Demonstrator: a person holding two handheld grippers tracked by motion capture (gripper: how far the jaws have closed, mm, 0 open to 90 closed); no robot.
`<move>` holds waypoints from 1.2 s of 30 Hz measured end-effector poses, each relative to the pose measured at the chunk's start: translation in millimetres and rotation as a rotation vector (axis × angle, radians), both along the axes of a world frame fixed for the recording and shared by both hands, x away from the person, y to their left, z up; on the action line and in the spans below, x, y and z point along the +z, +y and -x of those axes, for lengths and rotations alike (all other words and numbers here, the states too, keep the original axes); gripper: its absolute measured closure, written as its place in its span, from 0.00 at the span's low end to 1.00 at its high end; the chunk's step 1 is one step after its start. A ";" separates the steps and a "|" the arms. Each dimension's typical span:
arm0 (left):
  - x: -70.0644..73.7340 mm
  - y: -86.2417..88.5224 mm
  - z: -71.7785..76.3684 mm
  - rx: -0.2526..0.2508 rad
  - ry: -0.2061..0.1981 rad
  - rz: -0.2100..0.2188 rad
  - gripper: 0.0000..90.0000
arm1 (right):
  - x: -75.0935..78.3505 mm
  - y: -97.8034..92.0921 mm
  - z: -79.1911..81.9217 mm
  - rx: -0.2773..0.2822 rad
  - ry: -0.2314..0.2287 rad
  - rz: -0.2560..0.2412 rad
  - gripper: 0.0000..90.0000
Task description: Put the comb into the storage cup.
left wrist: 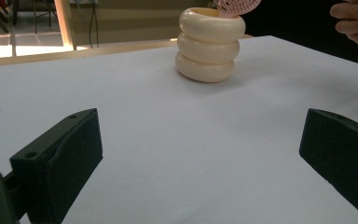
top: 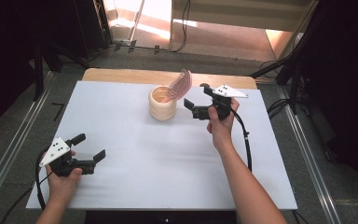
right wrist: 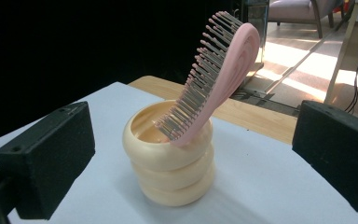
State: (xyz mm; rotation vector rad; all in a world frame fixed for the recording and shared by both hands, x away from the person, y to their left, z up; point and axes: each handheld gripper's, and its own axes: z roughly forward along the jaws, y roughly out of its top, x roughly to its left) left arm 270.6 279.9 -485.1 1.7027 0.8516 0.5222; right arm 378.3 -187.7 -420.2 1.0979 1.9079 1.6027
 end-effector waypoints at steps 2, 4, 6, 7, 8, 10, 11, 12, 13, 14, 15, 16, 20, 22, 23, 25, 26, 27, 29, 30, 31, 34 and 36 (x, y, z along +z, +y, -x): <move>0.0 -0.2 0.1 0.000 0.000 0.000 0.00 | 0.0 -2.2 3.3 0.000 -0.004 -0.002 0.00; 0.0 -0.1 0.2 0.000 0.000 0.000 0.00 | 0.2 -5.1 6.8 -0.004 -0.011 0.003 0.00; 0.1 0.0 0.4 0.000 0.000 0.000 0.00 | 0.1 -8.9 10.4 -0.002 -0.020 0.010 0.00; 0.1 0.0 0.3 -0.001 0.000 0.001 0.00 | -0.3 -10.8 12.2 -0.005 -0.022 0.010 0.00; 0.0 -0.1 0.2 -0.001 0.000 0.001 0.00 | -0.6 -12.7 14.4 -0.005 -0.020 0.010 0.00; -0.1 -0.5 0.1 -0.004 -0.001 0.000 0.00 | -1.5 -16.5 18.2 -0.008 -0.020 0.019 0.00; -0.1 -0.8 0.2 -0.002 -0.002 0.000 0.00 | -1.8 -18.0 19.3 -0.008 -0.024 0.023 0.00; -0.1 -0.9 0.2 -0.004 -0.002 -0.001 0.00 | -2.2 -20.0 21.2 -0.010 -0.024 0.023 0.00; -0.2 -1.1 0.2 -0.003 -0.003 -0.002 0.00 | -2.9 -21.9 22.7 -0.010 -0.026 0.018 0.00; -0.2 -1.2 0.3 -0.003 -0.003 -0.004 0.00 | -3.3 -24.1 24.4 -0.011 -0.023 0.016 0.00; -0.2 -1.3 0.3 -0.003 -0.003 -0.005 0.00 | -3.9 -25.7 26.2 -0.013 -0.023 0.013 0.00; -0.2 -1.4 0.3 -0.002 -0.003 -0.007 0.00 | -4.8 -27.2 27.6 -0.014 -0.026 0.013 0.00; -0.3 -1.6 0.4 -0.002 -0.003 -0.008 0.00 | -8.8 -32.2 34.4 -0.020 -0.023 0.015 0.00; -0.3 -1.6 0.3 -0.004 -0.004 -0.009 0.00 | -11.2 -35.1 38.2 -0.025 -0.024 0.010 0.00; -0.3 -1.7 0.4 -0.005 -0.004 -0.009 0.00 | -12.7 -36.7 39.9 -0.023 -0.025 0.011 0.00; -0.4 -1.8 0.3 -0.007 -0.005 -0.009 0.00 | -16.0 -38.8 43.4 -0.026 -0.022 0.013 0.00; -0.3 -1.9 0.5 -0.007 -0.005 -0.010 0.00 | -17.9 -40.2 44.7 -0.025 -0.022 0.014 0.00; -0.3 -1.8 0.5 -0.007 -0.005 -0.010 0.00 | -20.2 -41.8 46.8 -0.029 -0.019 0.017 0.00; -0.3 -1.8 0.4 -0.007 -0.005 -0.009 0.00 | -23.5 -44.9 50.2 -0.034 -0.020 0.020 0.00; -0.3 -1.8 0.5 -0.006 -0.005 -0.009 0.00 | -25.2 -46.8 52.1 -0.035 -0.018 0.016 0.00; -0.3 -1.8 0.5 -0.006 -0.005 -0.009 0.00 | -26.7 -48.5 53.9 -0.037 -0.015 0.017 0.00; -0.3 -1.9 0.6 -0.005 -0.006 -0.010 0.00 | -31.3 -53.4 59.5 -0.043 -0.013 0.016 0.00; -0.4 -2.1 0.5 -0.004 -0.006 -0.010 0.00 | -33.4 -55.9 63.8 -0.046 -0.010 0.018 0.00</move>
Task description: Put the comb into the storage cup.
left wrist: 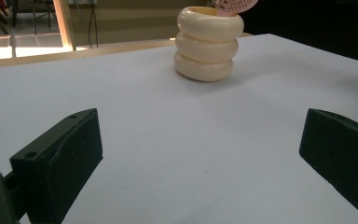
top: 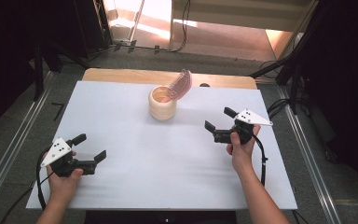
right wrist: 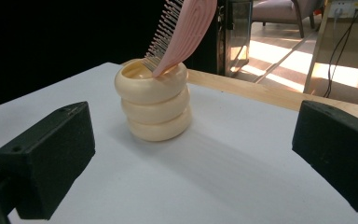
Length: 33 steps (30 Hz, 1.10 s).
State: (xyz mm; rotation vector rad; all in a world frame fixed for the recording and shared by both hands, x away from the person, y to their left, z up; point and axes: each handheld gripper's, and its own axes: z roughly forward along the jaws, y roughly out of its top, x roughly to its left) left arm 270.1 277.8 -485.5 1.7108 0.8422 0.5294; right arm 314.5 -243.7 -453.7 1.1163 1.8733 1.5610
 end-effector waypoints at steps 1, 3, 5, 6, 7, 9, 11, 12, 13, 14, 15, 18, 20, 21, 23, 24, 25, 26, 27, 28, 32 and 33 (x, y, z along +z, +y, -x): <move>0.0 -0.2 0.0 0.001 0.000 0.000 0.00 | -1.3 -2.2 2.2 0.000 -0.006 -0.001 0.00; -0.1 -0.2 -0.1 0.001 -0.001 0.001 0.00 | -2.4 -5.8 6.9 -0.006 -0.005 0.004 0.00; 0.0 0.1 0.1 -0.002 0.000 0.001 0.00 | -3.5 -9.1 10.5 -0.006 -0.008 0.008 0.00; 0.0 0.0 0.1 -0.003 0.000 0.001 0.00 | -4.2 -11.6 13.9 -0.011 -0.007 0.007 0.00; -0.1 -0.2 0.1 -0.002 -0.001 0.001 0.00 | -4.6 -13.4 15.5 -0.014 -0.012 0.006 0.00; -0.2 -0.4 0.1 -0.003 -0.003 0.001 0.00 | -5.4 -18.8 21.3 -0.018 -0.013 -0.001 0.00; -0.1 0.1 0.2 -0.003 -0.003 -0.001 0.00 | -6.9 -22.5 26.3 -0.024 -0.012 0.002 0.00; 0.0 0.2 0.2 -0.003 -0.002 -0.002 0.00 | -8.0 -24.4 28.6 -0.024 -0.014 0.011 0.00; 0.0 0.3 0.3 -0.002 -0.001 0.001 0.00 | -8.6 -25.6 30.5 -0.029 -0.014 0.013 0.00; 0.0 0.3 0.3 -0.002 -0.001 0.002 0.00 | -9.8 -28.2 34.1 -0.028 -0.012 0.010 0.00; 0.0 0.3 0.2 -0.002 -0.001 0.002 0.00 | -10.9 -30.3 36.5 -0.033 -0.016 0.013 0.00; 0.1 0.3 0.2 -0.003 -0.001 -0.001 0.00 | -14.9 -35.1 44.7 -0.044 -0.017 0.022 0.00; 0.0 0.1 0.2 -0.002 -0.002 0.000 0.00 | -17.5 -38.2 50.6 -0.058 -0.019 0.029 0.00; 0.1 0.2 0.2 -0.002 -0.001 -0.002 0.00 | -18.7 -40.2 53.2 -0.057 -0.014 0.019 0.00; 0.2 0.2 0.2 -0.003 0.000 -0.003 0.00 | -21.1 -44.0 57.5 -0.063 -0.019 0.017 0.00; 0.0 0.0 0.2 -0.003 -0.002 0.000 0.00 | -22.5 -45.7 59.6 -0.065 -0.016 0.015 0.00; -0.1 0.0 0.1 -0.004 -0.004 0.000 0.00 | -24.1 -47.7 61.4 -0.066 -0.016 0.018 0.00; 0.0 0.0 0.2 -0.003 -0.003 -0.001 0.00 | -25.5 -49.2 63.4 -0.073 -0.014 0.016 0.00; -0.1 0.0 0.2 -0.003 -0.003 0.000 0.00 | -26.8 -50.8 65.5 -0.078 -0.014 0.021 0.00; 0.0 0.1 0.2 -0.003 -0.003 -0.001 0.00 | -27.7 -52.3 67.6 -0.079 -0.012 0.024 0.00; -0.1 -0.3 0.3 -0.003 -0.006 -0.004 0.00 | -29.8 -57.9 75.7 -0.084 -0.012 0.026 0.00; -0.2 -0.4 0.3 -0.003 -0.006 -0.004 0.00 | -30.1 -59.0 77.1 -0.085 -0.012 0.025 0.00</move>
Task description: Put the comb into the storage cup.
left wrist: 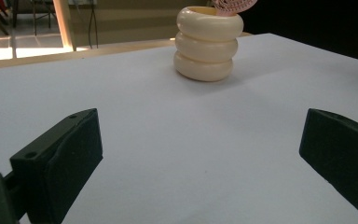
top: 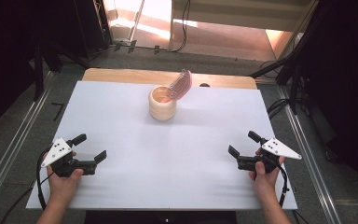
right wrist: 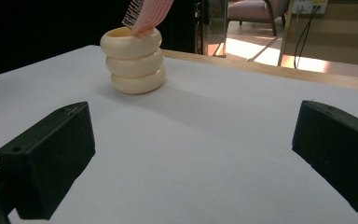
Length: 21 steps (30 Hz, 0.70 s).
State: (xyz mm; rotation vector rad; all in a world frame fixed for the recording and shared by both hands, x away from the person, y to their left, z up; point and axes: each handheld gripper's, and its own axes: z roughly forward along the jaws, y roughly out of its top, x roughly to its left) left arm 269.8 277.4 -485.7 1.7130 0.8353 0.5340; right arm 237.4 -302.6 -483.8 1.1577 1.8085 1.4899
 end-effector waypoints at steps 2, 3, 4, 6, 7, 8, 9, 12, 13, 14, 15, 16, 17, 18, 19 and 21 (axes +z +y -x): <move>0.1 0.1 0.0 0.000 0.000 0.000 0.00 | -0.7 -3.4 3.5 -0.001 -0.002 -0.002 0.00; 0.1 0.1 0.0 -0.001 0.001 0.000 0.00 | -1.1 -4.7 5.0 -0.002 -0.001 -0.003 0.00; 0.2 0.0 0.2 0.000 0.001 -0.002 0.00 | -1.3 -5.6 6.2 -0.004 0.002 -0.004 0.00; 0.2 -0.2 0.4 0.000 0.000 -0.005 0.00 | -2.2 -8.1 9.7 -0.010 -0.004 0.009 0.00; 0.3 -0.3 0.3 -0.001 0.000 -0.008 0.00 | -2.4 -8.9 11.0 -0.009 -0.002 0.008 0.00; 0.3 -0.5 0.4 -0.002 -0.001 -0.010 0.00 | -2.9 -10.5 12.7 -0.005 -0.003 0.006 0.00; 0.3 -0.6 0.5 0.000 0.000 -0.011 0.00 | -3.5 -11.7 14.1 -0.005 -0.004 0.008 0.00; 0.3 -0.4 0.5 0.000 -0.001 -0.011 0.00 | -5.0 -15.7 18.2 -0.006 0.002 0.014 0.00; 0.3 -0.4 0.5 -0.001 -0.002 -0.009 0.00 | -5.5 -17.0 19.3 -0.009 0.002 0.016 0.00; 0.3 -0.4 0.6 -0.001 -0.002 -0.008 0.00 | -5.8 -18.5 21.0 -0.012 0.006 0.017 0.00; 0.3 -0.5 0.7 0.000 -0.003 -0.007 0.00 | -6.3 -19.9 21.8 -0.011 0.001 0.018 0.00; 0.3 -0.4 0.7 0.000 -0.003 -0.007 0.00 | -6.9 -21.8 23.9 -0.015 0.003 0.017 0.00; 0.3 -0.4 0.6 -0.001 -0.002 -0.007 0.00 | -7.4 -23.2 25.0 -0.012 0.001 0.019 0.00; 0.3 -0.4 0.6 -0.001 -0.002 -0.008 0.00 | -8.0 -24.6 26.3 -0.010 0.001 0.020 0.00; 0.3 -0.3 0.7 -0.001 -0.003 -0.005 0.00 | -8.6 -26.0 27.9 -0.013 0.003 0.021 0.00; 0.2 -0.3 0.7 0.000 -0.002 -0.004 0.00 | -10.3 -29.2 29.9 -0.014 0.003 0.024 0.00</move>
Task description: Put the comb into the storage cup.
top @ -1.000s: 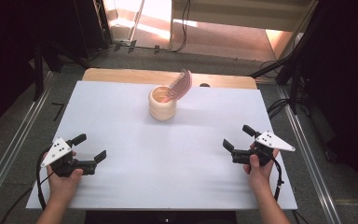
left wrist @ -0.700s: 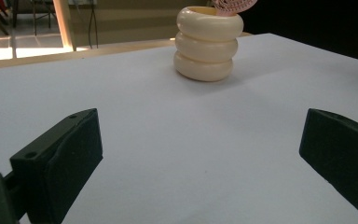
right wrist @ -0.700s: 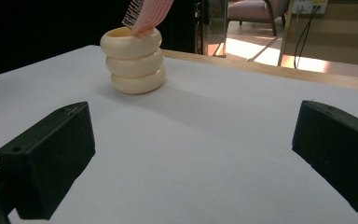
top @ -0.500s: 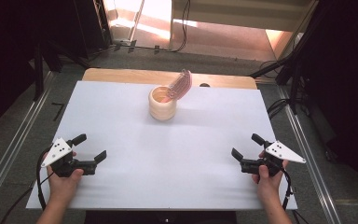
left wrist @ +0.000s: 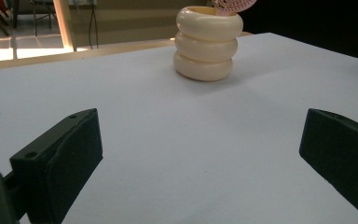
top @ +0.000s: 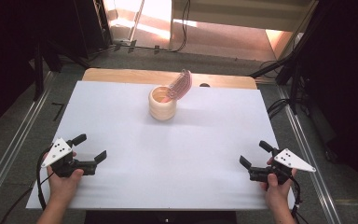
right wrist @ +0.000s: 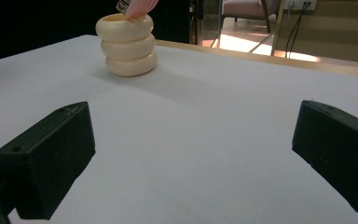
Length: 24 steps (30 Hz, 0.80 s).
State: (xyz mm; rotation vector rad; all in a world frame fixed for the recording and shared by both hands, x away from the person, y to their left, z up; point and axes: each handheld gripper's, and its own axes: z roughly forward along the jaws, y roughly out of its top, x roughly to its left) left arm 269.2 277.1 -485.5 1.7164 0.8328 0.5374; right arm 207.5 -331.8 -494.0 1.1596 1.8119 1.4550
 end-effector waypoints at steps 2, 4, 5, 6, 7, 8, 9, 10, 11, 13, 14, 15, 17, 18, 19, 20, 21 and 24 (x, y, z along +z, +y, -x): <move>-0.1 -0.1 -0.1 0.001 -0.001 0.000 0.00 | -1.5 -3.5 1.8 -0.002 0.002 -0.002 0.00; 0.0 -0.2 0.1 0.005 0.001 -0.002 0.00 | -2.2 -6.7 2.7 -0.004 0.005 0.000 0.00; 0.0 0.0 0.1 0.004 0.000 -0.003 0.00 | -2.7 -8.6 3.4 -0.005 0.009 0.001 0.00; -0.1 0.1 0.0 0.003 -0.001 -0.001 0.00 | -3.4 -10.4 4.1 -0.007 0.008 0.000 0.00; -0.2 0.2 0.0 0.006 -0.001 0.000 0.00 | -4.2 -12.1 5.0 -0.010 0.008 0.000 0.00; -0.2 0.2 0.0 0.006 -0.001 0.002 0.00 | -4.9 -13.7 6.1 -0.015 0.011 0.001 0.00; -0.2 0.2 -0.1 0.006 -0.002 0.001 0.00 | -5.6 -15.6 6.7 -0.017 0.009 -0.001 0.00; -0.2 0.2 -0.1 0.006 -0.001 0.000 0.00 | -6.0 -17.3 7.8 -0.017 0.013 -0.008 0.00; -0.2 0.2 -0.1 0.005 -0.001 -0.002 0.00 | -6.5 -19.0 8.3 -0.019 0.013 -0.010 0.00; -0.1 0.0 0.1 0.005 -0.001 -0.004 0.00 | -7.7 -22.5 9.2 -0.016 0.014 -0.012 0.00; -0.1 0.0 0.1 0.005 -0.001 -0.005 0.00 | -8.6 -24.3 9.6 -0.012 0.010 -0.007 0.00; -0.1 0.0 0.2 0.005 -0.001 -0.006 0.00 | -9.3 -25.8 9.8 -0.012 0.006 0.000 0.00; -0.1 0.0 0.1 0.006 0.000 -0.005 0.00 | -10.2 -29.8 10.9 -0.012 0.010 -0.013 0.00; -0.1 0.0 0.1 0.006 0.000 -0.005 0.00 | -10.6 -31.2 11.4 -0.012 0.010 -0.014 0.00; -0.1 -0.1 0.1 0.007 -0.001 -0.004 0.00 | -11.1 -32.7 11.5 -0.017 0.009 -0.011 0.00; -0.1 0.0 0.1 0.006 -0.001 -0.004 0.00 | -11.6 -34.1 11.7 -0.019 0.011 -0.016 0.00; -0.1 0.0 0.2 0.006 -0.001 -0.004 0.00 | -11.7 -35.2 11.8 -0.018 0.011 -0.022 0.00; -0.2 0.1 0.1 0.006 -0.002 0.000 0.00 | -11.6 -36.5 12.6 -0.025 0.008 -0.008 0.00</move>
